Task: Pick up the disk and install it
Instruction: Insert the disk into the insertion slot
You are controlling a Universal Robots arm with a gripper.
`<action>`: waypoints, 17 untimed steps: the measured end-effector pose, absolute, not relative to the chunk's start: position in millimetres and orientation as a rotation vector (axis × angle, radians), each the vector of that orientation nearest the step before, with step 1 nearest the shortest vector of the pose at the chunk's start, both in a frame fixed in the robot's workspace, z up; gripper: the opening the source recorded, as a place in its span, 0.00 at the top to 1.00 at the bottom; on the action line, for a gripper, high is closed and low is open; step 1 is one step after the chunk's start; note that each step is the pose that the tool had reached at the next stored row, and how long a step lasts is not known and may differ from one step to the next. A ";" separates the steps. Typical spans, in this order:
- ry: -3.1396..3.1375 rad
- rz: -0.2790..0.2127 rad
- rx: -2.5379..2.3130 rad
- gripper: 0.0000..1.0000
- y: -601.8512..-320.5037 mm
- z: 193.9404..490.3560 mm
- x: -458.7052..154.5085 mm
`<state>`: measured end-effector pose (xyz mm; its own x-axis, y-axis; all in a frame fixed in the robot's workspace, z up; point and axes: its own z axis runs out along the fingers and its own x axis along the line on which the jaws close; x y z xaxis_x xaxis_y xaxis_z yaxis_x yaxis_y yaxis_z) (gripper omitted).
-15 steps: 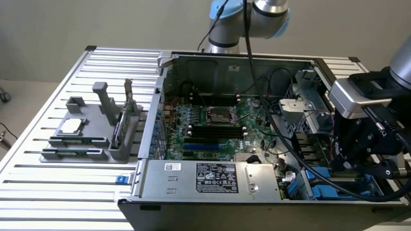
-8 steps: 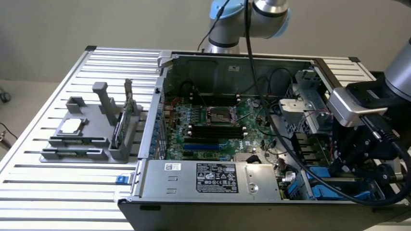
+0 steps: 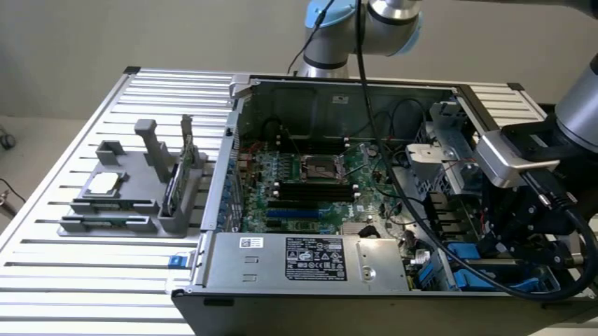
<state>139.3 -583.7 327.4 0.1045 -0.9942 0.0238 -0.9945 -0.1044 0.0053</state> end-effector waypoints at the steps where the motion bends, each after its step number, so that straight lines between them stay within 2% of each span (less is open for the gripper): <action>1: -2.089 0.021 2.320 0.89 -583.7 328.9 139.4; 14: -2.088 0.021 2.319 0.89 -583.7 386.5 135.2; 17: -2.088 0.021 2.320 0.89 -583.7 390.4 134.6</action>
